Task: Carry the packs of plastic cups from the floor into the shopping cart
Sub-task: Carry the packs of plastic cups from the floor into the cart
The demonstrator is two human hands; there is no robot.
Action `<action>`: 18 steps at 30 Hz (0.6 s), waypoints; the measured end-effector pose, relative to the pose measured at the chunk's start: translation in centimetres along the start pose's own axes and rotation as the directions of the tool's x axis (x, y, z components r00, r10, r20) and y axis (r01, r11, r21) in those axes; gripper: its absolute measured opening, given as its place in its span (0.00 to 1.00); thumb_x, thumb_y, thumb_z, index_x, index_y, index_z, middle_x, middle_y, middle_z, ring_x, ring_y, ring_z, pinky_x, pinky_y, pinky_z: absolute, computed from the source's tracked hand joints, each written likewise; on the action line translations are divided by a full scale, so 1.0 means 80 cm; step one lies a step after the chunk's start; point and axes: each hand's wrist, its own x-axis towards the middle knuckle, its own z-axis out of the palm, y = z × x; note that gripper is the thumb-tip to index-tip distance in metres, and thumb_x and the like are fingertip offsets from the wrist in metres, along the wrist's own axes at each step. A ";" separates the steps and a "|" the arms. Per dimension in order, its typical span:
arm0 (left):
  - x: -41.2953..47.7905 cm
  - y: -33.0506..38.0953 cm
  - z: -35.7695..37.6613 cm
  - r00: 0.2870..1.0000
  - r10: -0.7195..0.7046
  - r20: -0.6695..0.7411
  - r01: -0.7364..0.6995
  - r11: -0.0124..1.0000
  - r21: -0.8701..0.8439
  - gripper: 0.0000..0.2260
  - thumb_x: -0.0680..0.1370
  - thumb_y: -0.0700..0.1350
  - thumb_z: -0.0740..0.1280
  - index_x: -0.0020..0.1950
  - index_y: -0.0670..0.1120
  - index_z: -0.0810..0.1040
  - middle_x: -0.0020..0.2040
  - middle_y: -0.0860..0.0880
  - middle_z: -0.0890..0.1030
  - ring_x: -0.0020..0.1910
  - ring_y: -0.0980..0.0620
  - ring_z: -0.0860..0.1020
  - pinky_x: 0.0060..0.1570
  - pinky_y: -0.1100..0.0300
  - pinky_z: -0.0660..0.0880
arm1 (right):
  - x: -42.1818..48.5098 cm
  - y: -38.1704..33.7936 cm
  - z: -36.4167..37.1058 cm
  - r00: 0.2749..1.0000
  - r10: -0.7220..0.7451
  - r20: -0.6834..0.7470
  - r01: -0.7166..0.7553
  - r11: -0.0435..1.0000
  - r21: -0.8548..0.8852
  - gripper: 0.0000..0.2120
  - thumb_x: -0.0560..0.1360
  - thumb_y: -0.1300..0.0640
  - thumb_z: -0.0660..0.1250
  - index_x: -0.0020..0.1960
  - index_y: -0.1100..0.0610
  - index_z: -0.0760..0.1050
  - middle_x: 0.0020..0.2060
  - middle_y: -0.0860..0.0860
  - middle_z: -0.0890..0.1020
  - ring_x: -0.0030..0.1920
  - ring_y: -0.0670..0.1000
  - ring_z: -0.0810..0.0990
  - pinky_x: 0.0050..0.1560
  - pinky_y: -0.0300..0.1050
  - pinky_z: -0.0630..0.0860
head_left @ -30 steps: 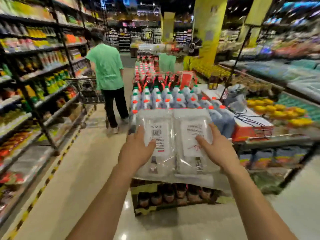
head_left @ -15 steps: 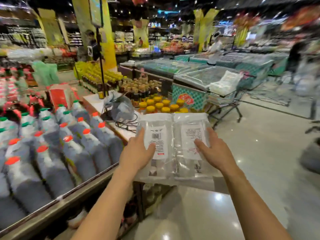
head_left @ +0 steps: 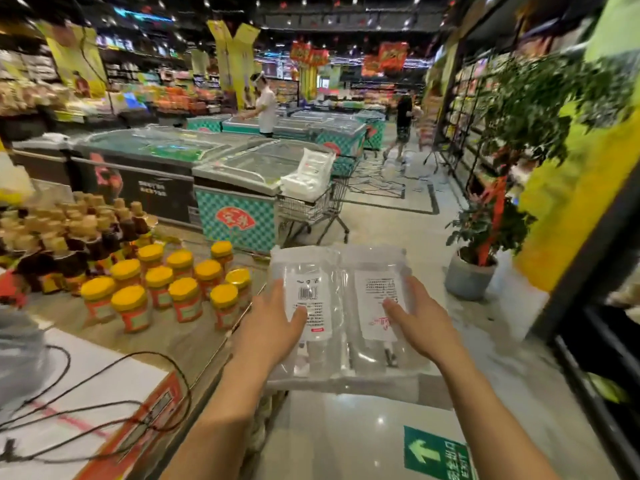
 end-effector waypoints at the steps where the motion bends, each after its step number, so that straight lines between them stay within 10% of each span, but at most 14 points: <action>1: 0.028 0.000 0.011 0.999 0.038 0.014 -0.038 0.999 -0.007 0.25 0.78 0.57 0.62 0.72 0.52 0.61 0.64 0.46 0.75 0.60 0.43 0.74 0.52 0.51 0.74 | 0.022 0.004 0.002 0.999 0.027 -0.016 -0.027 1.000 -0.013 0.31 0.78 0.41 0.61 0.77 0.48 0.55 0.66 0.49 0.76 0.60 0.55 0.77 0.49 0.45 0.69; 18: 0.471 0.077 0.253 0.988 0.054 0.146 -0.057 0.998 0.017 0.28 0.78 0.59 0.60 0.75 0.56 0.55 0.64 0.45 0.74 0.60 0.43 0.74 0.55 0.50 0.73 | 0.450 0.183 0.012 0.983 0.173 -0.070 -0.169 0.984 0.062 0.31 0.80 0.41 0.58 0.78 0.50 0.54 0.72 0.51 0.70 0.69 0.55 0.70 0.64 0.48 0.67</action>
